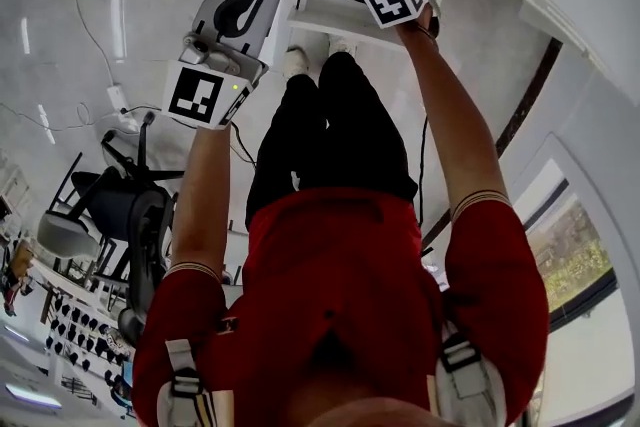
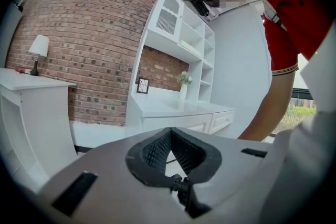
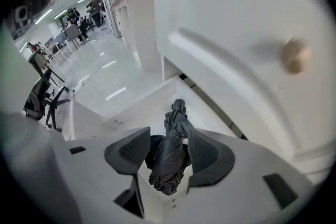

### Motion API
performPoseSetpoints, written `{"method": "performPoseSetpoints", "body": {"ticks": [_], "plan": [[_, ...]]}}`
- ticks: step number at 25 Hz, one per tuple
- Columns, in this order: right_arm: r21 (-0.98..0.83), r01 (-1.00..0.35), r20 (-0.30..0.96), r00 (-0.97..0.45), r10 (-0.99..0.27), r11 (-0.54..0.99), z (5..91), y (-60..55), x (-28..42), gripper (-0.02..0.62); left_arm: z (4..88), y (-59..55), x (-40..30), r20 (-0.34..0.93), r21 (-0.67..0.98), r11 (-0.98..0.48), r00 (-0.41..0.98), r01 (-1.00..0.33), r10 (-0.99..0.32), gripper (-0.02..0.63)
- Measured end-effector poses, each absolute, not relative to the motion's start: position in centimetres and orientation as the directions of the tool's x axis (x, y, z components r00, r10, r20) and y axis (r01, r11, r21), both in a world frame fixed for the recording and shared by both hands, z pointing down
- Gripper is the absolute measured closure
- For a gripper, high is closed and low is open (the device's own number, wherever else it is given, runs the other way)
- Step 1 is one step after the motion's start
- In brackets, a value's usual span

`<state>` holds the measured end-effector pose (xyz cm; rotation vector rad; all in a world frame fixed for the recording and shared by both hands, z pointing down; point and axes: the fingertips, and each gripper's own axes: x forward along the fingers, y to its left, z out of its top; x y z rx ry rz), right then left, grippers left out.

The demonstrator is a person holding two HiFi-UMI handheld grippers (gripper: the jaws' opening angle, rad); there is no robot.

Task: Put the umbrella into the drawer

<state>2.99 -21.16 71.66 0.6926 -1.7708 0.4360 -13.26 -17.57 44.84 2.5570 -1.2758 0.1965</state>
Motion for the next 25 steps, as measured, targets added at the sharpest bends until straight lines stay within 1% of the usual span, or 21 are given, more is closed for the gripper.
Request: {"method": "performPoseSetpoints", "body": {"ticks": [3, 6, 9, 14, 19, 21, 25], "plan": [[0.058, -0.664, 0.903, -0.284, -0.323, 0.746, 65.7, -20.5, 2.1, 0.454, 43.0, -16.8, -12.7, 0.226, 0.186, -0.583, 0.611, -0.791, -0.758, 0.600], [0.052, -0.686, 0.823, -0.383, -0.421, 0.726, 59.4, -20.3, 1.3, 0.500, 41.1, -16.5, -11.9, 0.212, 0.177, -0.600, 0.625, -0.780, -0.751, 0.600], [0.029, -0.701, 0.712, -0.486, -0.507, 0.713, 52.4, -20.3, 0.2, 0.555, 38.7, -16.6, -11.4, 0.188, 0.176, -0.611, 0.636, -0.771, -0.748, 0.600], [-0.042, -0.706, 0.479, -0.635, -0.605, 0.707, 40.3, -18.2, -0.1, 0.589, 33.1, -15.3, -9.4, 0.134, 0.154, -0.638, 0.655, -0.755, -0.743, 0.600], [-0.098, -0.661, 0.236, -0.742, -0.627, 0.744, 29.0, -13.8, -0.8, 0.597, 26.1, -12.7, -7.8, 0.068, 0.111, -0.671, 0.680, -0.733, -0.730, 0.600], [-0.099, -0.643, 0.170, -0.763, -0.623, 0.760, 25.9, -12.4, -0.6, 0.597, 23.9, -11.8, -6.9, 0.042, 0.096, -0.684, 0.690, -0.723, -0.723, 0.600], [-0.095, -0.627, 0.096, -0.779, -0.619, 0.774, 23.9, -11.8, -0.8, 0.597, 22.9, -11.5, -6.1, 0.018, 0.068, -0.712, 0.714, -0.699, -0.700, 0.600]]}}
